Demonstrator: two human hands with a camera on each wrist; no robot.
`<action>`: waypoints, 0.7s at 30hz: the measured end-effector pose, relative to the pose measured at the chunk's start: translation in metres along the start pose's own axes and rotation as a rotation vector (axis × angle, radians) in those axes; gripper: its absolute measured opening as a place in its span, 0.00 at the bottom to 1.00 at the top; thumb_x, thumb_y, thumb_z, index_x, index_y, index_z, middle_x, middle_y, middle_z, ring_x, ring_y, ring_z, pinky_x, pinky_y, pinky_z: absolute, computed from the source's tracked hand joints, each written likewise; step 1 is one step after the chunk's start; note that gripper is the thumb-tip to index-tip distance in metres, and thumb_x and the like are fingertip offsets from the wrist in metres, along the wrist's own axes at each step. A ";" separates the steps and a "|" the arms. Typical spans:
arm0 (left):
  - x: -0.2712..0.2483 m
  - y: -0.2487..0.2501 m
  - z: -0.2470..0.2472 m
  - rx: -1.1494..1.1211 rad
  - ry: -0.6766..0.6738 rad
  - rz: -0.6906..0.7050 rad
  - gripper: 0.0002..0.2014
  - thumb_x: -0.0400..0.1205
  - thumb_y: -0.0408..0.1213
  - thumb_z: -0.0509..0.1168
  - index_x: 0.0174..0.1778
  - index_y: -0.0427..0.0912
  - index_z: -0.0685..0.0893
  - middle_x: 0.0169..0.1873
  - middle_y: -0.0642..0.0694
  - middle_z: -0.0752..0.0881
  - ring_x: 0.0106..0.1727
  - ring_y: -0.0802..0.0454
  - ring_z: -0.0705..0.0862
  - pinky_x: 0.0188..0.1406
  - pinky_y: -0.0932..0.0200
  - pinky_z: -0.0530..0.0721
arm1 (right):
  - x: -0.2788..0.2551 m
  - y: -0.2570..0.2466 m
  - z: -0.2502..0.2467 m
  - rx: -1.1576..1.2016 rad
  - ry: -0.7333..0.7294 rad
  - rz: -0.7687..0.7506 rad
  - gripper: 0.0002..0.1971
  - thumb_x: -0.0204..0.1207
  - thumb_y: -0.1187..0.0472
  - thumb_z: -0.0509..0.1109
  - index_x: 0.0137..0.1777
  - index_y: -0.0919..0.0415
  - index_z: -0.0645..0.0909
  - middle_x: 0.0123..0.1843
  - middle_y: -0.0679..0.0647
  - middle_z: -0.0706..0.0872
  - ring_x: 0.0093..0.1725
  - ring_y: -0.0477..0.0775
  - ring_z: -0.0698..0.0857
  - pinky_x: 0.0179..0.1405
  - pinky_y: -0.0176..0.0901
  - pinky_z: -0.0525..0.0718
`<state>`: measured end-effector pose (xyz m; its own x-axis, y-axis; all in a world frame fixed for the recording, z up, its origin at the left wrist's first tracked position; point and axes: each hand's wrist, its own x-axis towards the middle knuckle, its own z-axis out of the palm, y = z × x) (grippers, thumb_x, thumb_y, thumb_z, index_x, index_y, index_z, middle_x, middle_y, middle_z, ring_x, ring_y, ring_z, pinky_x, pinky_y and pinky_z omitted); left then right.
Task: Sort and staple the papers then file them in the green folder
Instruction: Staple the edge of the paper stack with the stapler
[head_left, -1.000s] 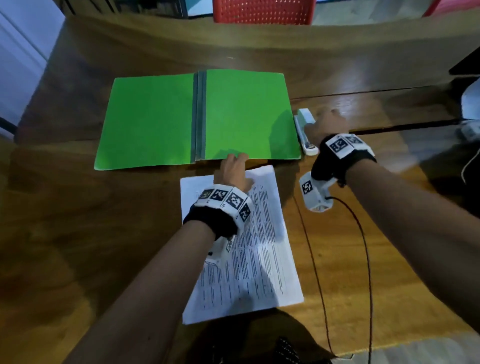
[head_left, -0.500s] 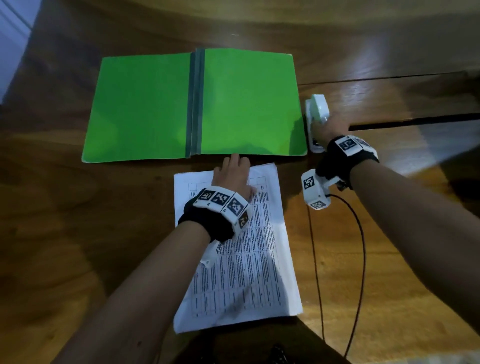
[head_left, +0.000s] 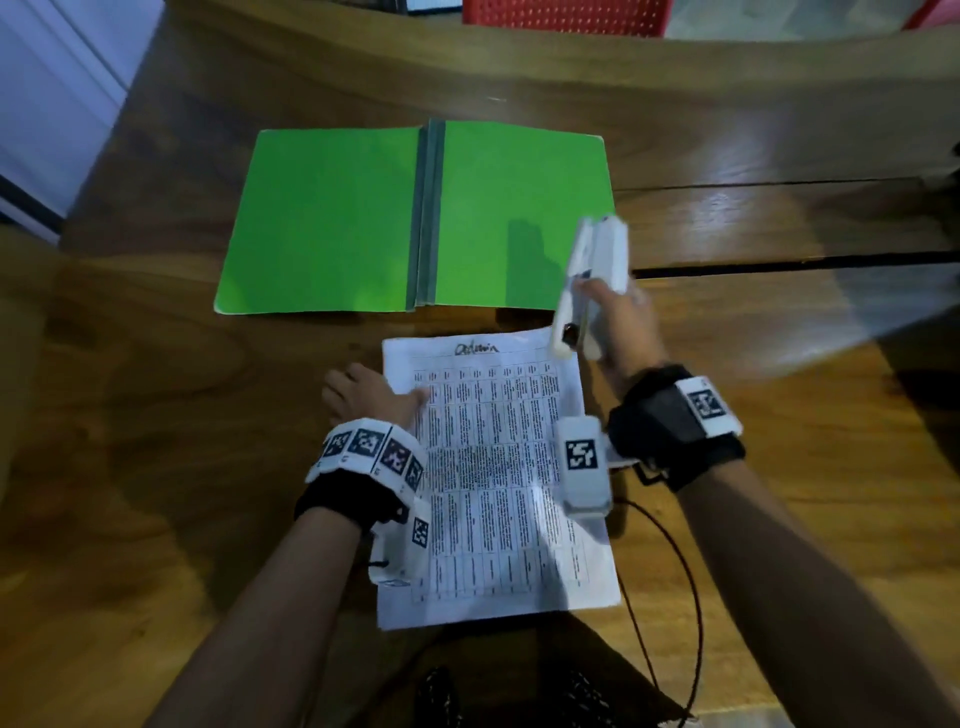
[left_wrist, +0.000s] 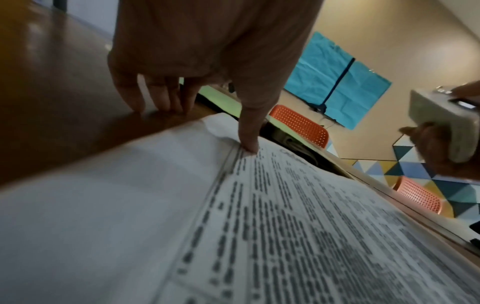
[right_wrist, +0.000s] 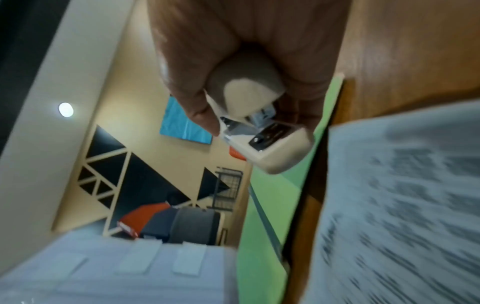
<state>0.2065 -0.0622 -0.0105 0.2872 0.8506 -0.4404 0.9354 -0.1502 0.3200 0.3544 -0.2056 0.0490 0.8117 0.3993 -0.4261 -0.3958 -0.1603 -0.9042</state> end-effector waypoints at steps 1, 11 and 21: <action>-0.001 -0.003 0.000 -0.004 -0.009 -0.026 0.43 0.71 0.51 0.73 0.72 0.29 0.63 0.73 0.32 0.63 0.76 0.36 0.61 0.71 0.43 0.67 | -0.006 0.008 0.010 -0.039 -0.029 0.059 0.22 0.78 0.64 0.62 0.71 0.69 0.69 0.44 0.50 0.78 0.42 0.48 0.80 0.26 0.38 0.87; 0.001 0.010 0.008 0.000 -0.133 -0.086 0.32 0.77 0.47 0.68 0.69 0.31 0.66 0.72 0.34 0.65 0.73 0.38 0.67 0.70 0.46 0.71 | -0.011 0.060 0.060 -0.397 -0.032 0.250 0.12 0.75 0.54 0.63 0.48 0.64 0.75 0.48 0.60 0.83 0.48 0.60 0.83 0.48 0.50 0.84; 0.020 0.012 -0.016 -0.602 -0.265 -0.009 0.19 0.82 0.32 0.62 0.68 0.31 0.72 0.66 0.34 0.80 0.65 0.39 0.81 0.64 0.49 0.78 | -0.003 0.068 0.057 -0.360 0.020 0.302 0.30 0.72 0.42 0.64 0.61 0.69 0.78 0.59 0.64 0.84 0.53 0.59 0.81 0.48 0.45 0.76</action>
<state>0.2200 -0.0390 -0.0014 0.3929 0.6859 -0.6124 0.6816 0.2299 0.6947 0.3009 -0.1661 -0.0094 0.6924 0.2701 -0.6691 -0.4442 -0.5711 -0.6903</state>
